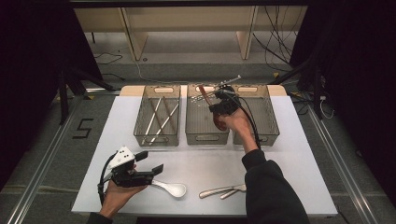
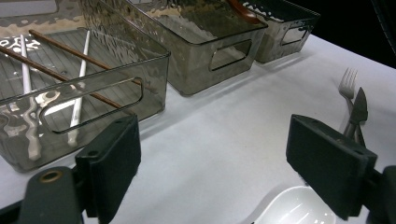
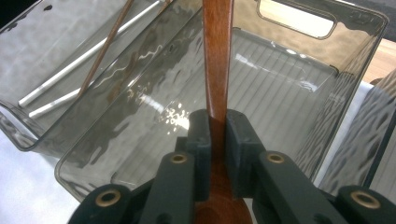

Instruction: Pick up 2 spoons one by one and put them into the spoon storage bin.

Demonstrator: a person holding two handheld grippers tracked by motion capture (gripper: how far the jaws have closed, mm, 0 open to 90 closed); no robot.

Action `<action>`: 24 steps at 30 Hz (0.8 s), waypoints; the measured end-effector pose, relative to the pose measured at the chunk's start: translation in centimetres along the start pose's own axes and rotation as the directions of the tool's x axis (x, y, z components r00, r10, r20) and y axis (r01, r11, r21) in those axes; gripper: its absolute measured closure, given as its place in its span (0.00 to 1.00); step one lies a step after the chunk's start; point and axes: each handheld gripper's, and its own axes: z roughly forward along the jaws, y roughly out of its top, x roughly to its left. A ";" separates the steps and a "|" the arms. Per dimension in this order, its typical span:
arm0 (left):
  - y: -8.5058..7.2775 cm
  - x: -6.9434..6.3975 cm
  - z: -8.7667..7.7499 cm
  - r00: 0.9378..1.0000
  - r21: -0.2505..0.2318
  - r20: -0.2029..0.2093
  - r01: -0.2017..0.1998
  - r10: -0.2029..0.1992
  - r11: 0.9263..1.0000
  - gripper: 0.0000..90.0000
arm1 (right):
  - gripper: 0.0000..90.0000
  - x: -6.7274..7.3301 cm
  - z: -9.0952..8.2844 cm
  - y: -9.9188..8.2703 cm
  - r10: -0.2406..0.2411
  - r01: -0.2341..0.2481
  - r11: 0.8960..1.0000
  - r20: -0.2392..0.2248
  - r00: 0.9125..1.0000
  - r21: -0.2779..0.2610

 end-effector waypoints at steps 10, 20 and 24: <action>0.0 0.0 0.0 1.000 0.000 0.000 0.000 0.000 1.000 0.20 | 0.90 0.1 0.8 -0.3 -0.003 0.002 1.000 0.011 1.000 0.019; 0.0 0.0 -0.1 1.000 0.000 0.000 0.001 -0.001 1.000 0.20 | 0.82 0.3 1.5 -0.5 0.009 -0.009 0.998 0.009 1.000 0.060; 0.0 0.0 -0.1 1.000 0.001 0.000 0.002 -0.002 1.000 0.20 | 0.77 0.4 1.3 -0.5 -0.004 0.004 0.998 0.004 1.000 0.062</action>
